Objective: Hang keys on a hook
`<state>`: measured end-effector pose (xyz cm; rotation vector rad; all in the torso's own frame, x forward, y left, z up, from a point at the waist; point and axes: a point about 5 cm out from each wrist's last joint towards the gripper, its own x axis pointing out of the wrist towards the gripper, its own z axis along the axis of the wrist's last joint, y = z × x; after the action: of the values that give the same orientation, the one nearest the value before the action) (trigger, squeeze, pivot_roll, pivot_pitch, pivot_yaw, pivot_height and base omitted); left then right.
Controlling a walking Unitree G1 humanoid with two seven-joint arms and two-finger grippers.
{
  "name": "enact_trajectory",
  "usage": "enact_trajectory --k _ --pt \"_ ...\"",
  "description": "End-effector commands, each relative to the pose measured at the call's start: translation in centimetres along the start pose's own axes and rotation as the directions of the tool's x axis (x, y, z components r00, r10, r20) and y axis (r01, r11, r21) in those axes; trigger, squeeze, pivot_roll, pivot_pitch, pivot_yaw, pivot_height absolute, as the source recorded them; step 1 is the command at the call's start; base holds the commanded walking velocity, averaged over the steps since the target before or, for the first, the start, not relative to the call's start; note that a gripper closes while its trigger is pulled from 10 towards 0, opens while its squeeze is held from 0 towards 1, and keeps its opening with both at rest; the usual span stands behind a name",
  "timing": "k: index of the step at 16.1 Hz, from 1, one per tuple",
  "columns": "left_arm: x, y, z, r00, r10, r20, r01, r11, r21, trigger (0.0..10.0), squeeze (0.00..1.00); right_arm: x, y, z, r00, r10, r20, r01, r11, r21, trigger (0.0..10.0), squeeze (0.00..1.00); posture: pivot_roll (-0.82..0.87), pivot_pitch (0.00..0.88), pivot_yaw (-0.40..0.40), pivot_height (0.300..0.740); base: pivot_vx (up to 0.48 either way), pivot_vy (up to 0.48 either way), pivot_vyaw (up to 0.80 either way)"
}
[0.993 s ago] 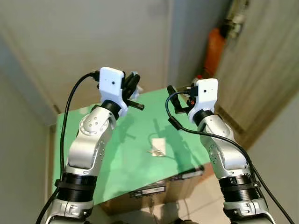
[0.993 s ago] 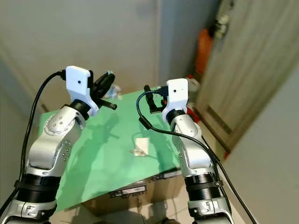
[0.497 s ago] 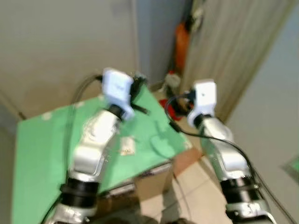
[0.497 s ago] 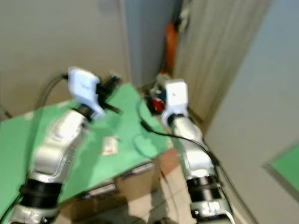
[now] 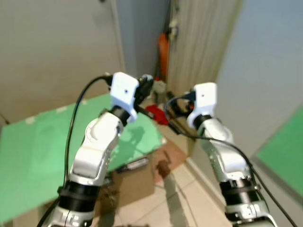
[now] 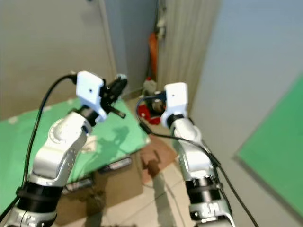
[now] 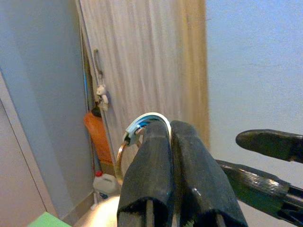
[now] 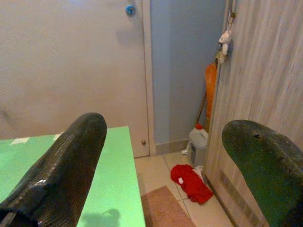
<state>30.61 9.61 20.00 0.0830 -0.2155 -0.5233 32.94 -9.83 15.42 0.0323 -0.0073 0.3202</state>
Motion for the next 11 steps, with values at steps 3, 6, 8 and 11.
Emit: enact_trajectory --k 3,6,8,11 --pt "0.13 0.01 0.19 1.0 0.005 0.017 -0.004 1.0 -0.024 0.0 0.0 0.07 -0.41 -0.09 1.0 -0.008 -0.013 0.008 1.0 -0.001 10.0 0.0 0.0 0.0 0.052 0.74 0.0 -0.32 -0.62" --pt "0.14 0.22 0.03 1.0 0.008 0.008 -0.008 1.0 -0.023 0.0 0.0 0.05 -0.33 -0.1 1.0 -0.007 -0.013 0.007 1.0 -0.003 10.0 0.0 0.0 0.0 0.052 0.74 0.0 0.0 -0.62" --pt "0.17 0.16 -0.01 1.0 0.008 0.007 -0.008 1.0 -0.024 0.0 0.0 0.05 -0.34 -0.11 1.0 -0.006 -0.014 0.006 1.0 -0.004 10.0 0.0 -0.01 0.0 0.052 0.74 0.0 0.0 -0.62" --pt "0.18 0.07 -0.05 1.0 0.007 0.005 -0.007 1.0 -0.022 0.0 0.0 -0.02 -0.34 0.0 1.0 -0.004 0.001 0.004 1.0 -0.011 10.0 0.0 -0.01 0.0 0.05 0.74 0.0 0.0 -0.42"
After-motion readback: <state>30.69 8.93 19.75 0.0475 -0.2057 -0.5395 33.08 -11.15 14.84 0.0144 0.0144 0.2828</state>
